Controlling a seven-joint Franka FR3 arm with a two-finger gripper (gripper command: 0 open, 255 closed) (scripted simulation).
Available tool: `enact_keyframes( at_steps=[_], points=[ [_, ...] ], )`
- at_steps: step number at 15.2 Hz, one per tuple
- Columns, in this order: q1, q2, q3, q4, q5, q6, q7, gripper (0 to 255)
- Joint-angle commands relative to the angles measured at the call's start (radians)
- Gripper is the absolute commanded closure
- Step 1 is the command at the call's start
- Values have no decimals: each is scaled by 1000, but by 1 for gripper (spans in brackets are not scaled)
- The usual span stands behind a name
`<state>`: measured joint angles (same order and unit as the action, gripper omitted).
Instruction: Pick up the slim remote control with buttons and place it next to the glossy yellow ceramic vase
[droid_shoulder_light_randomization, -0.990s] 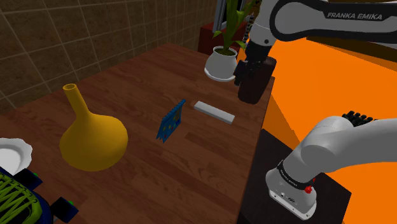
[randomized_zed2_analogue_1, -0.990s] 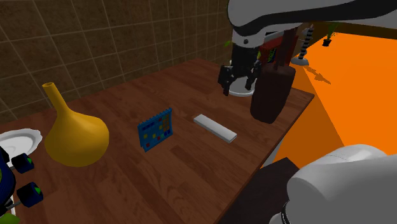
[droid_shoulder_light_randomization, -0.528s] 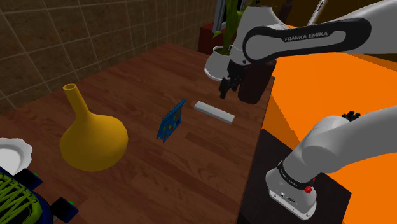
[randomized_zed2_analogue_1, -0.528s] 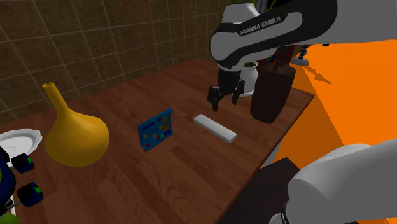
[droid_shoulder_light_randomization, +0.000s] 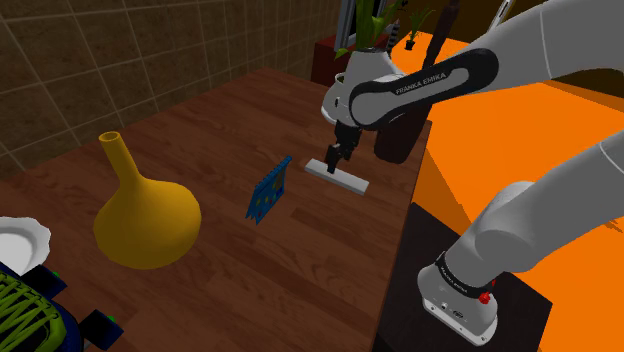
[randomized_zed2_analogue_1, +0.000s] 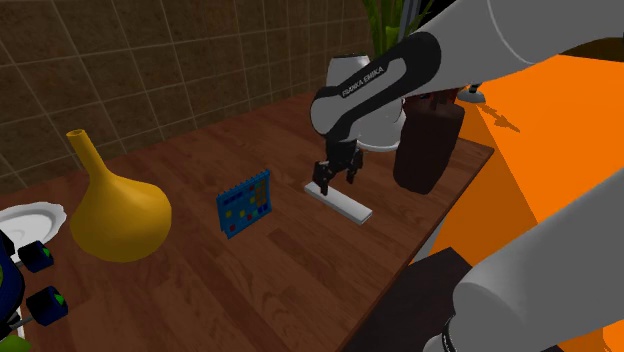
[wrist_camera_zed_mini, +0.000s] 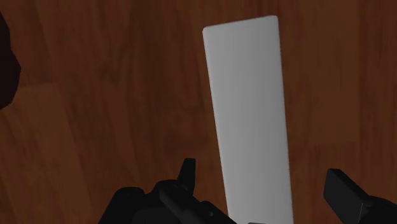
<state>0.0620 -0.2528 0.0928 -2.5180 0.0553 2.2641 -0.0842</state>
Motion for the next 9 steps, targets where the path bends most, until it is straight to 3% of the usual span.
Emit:
enact_keyframes(
  at_steps=[1, 9],
  points=[
    [3, 31, 4, -10, 0, 40, -1, 0],
    [3, 86, 7, -40, -2, 126, 2, 0]
  ],
)
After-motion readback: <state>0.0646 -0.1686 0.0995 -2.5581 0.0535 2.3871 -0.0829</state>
